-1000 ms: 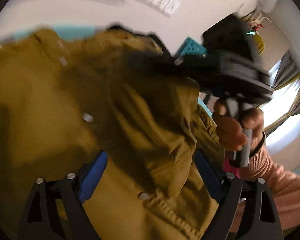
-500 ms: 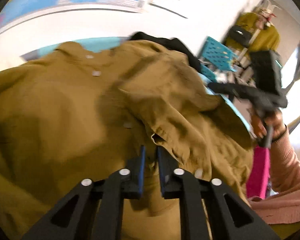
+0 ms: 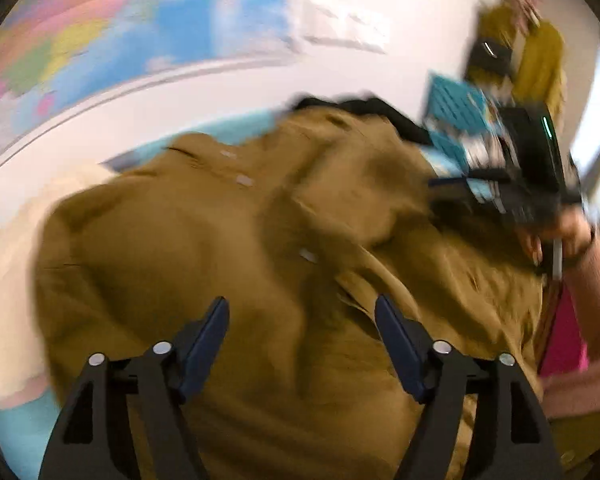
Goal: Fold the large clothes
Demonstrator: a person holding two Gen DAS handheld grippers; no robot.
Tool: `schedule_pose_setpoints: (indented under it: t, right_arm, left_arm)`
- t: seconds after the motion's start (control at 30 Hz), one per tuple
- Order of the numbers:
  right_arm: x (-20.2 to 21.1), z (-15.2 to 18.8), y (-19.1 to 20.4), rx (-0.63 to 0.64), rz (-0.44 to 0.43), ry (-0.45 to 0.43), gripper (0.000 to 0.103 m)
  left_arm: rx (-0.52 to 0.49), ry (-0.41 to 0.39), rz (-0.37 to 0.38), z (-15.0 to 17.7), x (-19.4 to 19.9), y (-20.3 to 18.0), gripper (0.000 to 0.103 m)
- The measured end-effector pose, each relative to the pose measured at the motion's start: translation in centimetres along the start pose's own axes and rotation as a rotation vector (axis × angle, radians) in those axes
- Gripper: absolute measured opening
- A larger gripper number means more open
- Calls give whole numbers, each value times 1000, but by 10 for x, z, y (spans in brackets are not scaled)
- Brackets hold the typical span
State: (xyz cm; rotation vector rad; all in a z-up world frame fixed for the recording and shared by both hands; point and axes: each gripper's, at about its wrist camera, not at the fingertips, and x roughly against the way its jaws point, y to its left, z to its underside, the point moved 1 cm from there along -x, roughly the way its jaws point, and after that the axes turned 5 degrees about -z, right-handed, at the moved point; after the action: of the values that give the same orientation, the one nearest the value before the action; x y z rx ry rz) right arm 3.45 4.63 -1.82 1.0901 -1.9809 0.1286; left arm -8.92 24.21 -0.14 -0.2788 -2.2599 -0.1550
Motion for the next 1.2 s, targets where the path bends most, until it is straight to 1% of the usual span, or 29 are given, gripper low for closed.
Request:
schedule_pose_setpoints:
  t: [0.07, 0.1, 0.17, 0.2, 0.23, 0.27, 0.3, 0.33, 0.37, 0.43, 0.5, 0.53, 0.57, 0.6, 0.63, 0.67, 0.7, 0.73, 0.77, 0.8, 0.87, 0.93, 1.03, 1.07, 1.13, 1.17, 1.2]
  right_arm:
    - [-1, 1, 4, 24, 39, 3, 62]
    - [-3, 3, 4, 49, 83, 8, 62]
    - [-5, 7, -1, 47, 106, 16, 63]
    - [-6, 9, -4, 47, 116, 20, 63]
    - [-6, 12, -7, 48, 129, 24, 63]
    - [-7, 14, -8, 49, 141, 28, 63]
    - [-7, 17, -12, 50, 158, 35, 63]
    - [-7, 19, -16, 43, 160, 40, 63]
    - [-7, 21, -21, 36, 155, 43, 62]
    - [-8, 26, -29, 31, 186, 58, 62]
    - [-11, 31, -38, 9, 194, 73, 62]
    - [-12, 34, -42, -5, 187, 79, 62]
    - [-13, 36, -46, -27, 169, 80, 62]
    - [-14, 38, -48, -32, 169, 81, 63]
    - [-15, 39, -48, -33, 177, 86, 63]
    - [-15, 39, -48, -33, 181, 92, 63]
    - [-14, 38, -47, -31, 186, 95, 63]
    - [-13, 36, -46, -37, 186, 97, 63]
    - [-10, 34, -45, -47, 169, 95, 64]
    - [-6, 29, -42, -48, 145, 83, 63]
    - [2, 21, -35, -28, 131, 57, 63]
    - [8, 6, -21, 6, 85, 20, 63]
    - [0, -17, 4, 49, -12, -9, 64]
    - [-9, -25, 15, 78, -38, -5, 64]
    - [-29, -39, 37, 142, -57, 8, 62]
    - [-40, -47, 46, 160, -78, 17, 62]
    - [-54, -55, 54, 181, -100, 35, 59]
  left_arm:
    - [-47, 58, 7, 6, -19, -16, 81]
    - [-60, 85, 18, 9, -27, -22, 81]
    - [-84, 135, 29, 14, -43, -33, 80]
    - [-98, 148, 23, 15, -48, -36, 76]
    - [-114, 156, 24, 16, -51, -36, 56]
    - [-127, 165, 9, 15, -53, -36, 36]
    - [-146, 165, -34, 14, -52, -33, 30]
    - [-168, 143, -99, 11, -47, -25, 20]
    - [-178, 123, -144, 9, -41, -17, 17]
    - [-185, 93, -273, -1, -25, 10, 16]
    - [-189, 66, -389, -9, -11, 32, 15]
    - [-203, 54, -431, -10, -5, 40, 16]
    - [-219, 52, -452, -11, -2, 45, 23]
    - [-242, 55, -481, -10, -4, 46, 27]
    - [-276, 54, -547, -8, -10, 45, 41]
    - [-301, 61, -579, -3, -13, 40, 48]
    - [-324, 83, -562, 2, -20, 38, 48]
    - [-329, 102, -510, 7, -26, 34, 53]
    - [-318, 95, -485, 7, -27, 34, 59]
    - [-296, 75, -465, 8, -25, 36, 61]
    - [-242, 35, -412, 6, -13, 46, 73]
    - [-198, -4, -387, 2, -2, 52, 80]
    - [-127, -49, -348, -7, 11, 62, 80]
    - [-110, -61, -347, -8, 15, 66, 80]
    - [-84, -75, -347, -11, 19, 71, 80]
    - [-76, -78, -343, -6, 25, 64, 80]
    - [-68, -76, -337, -5, 26, 65, 80]
